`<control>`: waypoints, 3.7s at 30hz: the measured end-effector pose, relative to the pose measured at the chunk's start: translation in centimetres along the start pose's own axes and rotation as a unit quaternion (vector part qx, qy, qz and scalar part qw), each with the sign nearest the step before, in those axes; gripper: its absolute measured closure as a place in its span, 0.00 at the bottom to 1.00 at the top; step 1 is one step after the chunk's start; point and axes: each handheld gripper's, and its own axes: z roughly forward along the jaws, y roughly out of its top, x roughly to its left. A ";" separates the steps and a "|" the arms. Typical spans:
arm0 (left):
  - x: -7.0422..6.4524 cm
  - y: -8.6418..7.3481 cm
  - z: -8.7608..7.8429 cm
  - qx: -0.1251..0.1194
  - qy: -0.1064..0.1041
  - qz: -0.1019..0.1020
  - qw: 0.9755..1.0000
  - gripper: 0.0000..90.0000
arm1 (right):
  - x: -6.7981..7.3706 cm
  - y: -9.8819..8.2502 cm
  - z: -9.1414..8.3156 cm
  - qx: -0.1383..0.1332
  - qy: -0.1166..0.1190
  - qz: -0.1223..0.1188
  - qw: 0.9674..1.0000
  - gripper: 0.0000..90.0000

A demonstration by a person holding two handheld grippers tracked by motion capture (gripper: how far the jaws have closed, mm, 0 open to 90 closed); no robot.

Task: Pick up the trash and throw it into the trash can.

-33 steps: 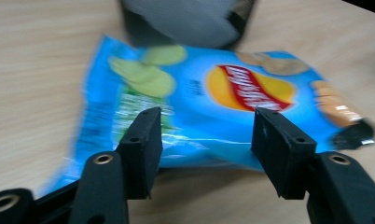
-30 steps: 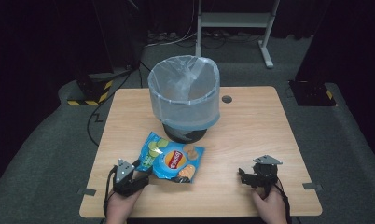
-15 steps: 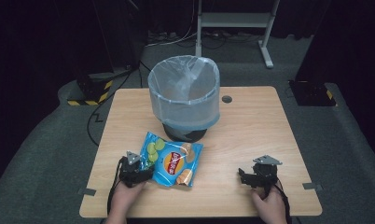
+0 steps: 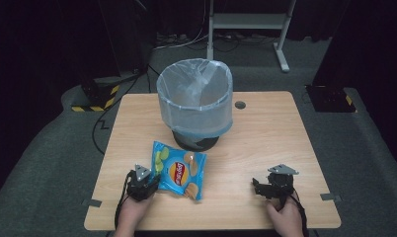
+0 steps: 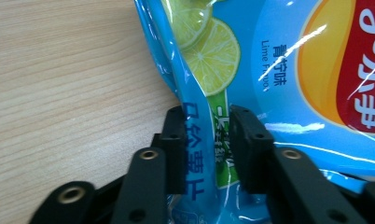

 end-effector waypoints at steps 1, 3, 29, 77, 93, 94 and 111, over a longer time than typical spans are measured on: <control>0.0 0.0 0.0 0.000 0.000 -0.003 1.000 0.79 | 0.0 0.0 0.0 0.000 0.000 0.000 1.000 0.11; 0.1 -0.1 -0.1 0.000 -0.007 -0.015 1.000 0.86 | 0.0 0.0 0.0 -0.002 0.001 -0.002 1.000 0.11; 2.7 1.2 -5.3 -0.157 0.010 -0.143 0.977 0.97 | 0.1 0.0 0.0 -0.002 0.002 0.000 1.000 0.11; 4.4 15.0 -14.8 -0.341 0.072 -0.172 0.921 0.96 | 0.1 0.0 0.0 -0.002 0.002 -0.002 1.000 0.12; 2.5 19.6 -13.0 -0.357 0.074 -0.155 0.918 0.96 | 0.1 0.0 0.0 -0.001 0.005 -0.008 1.000 0.12; 2.4 19.8 -12.8 -0.356 0.073 -0.153 0.919 0.96 | 0.2 0.0 0.0 -0.002 0.006 -0.009 1.000 0.12; -0.6 23.5 -10.6 -0.370 0.110 -0.108 0.916 0.96 | 0.1 0.0 0.0 -0.001 0.006 -0.009 1.000 0.12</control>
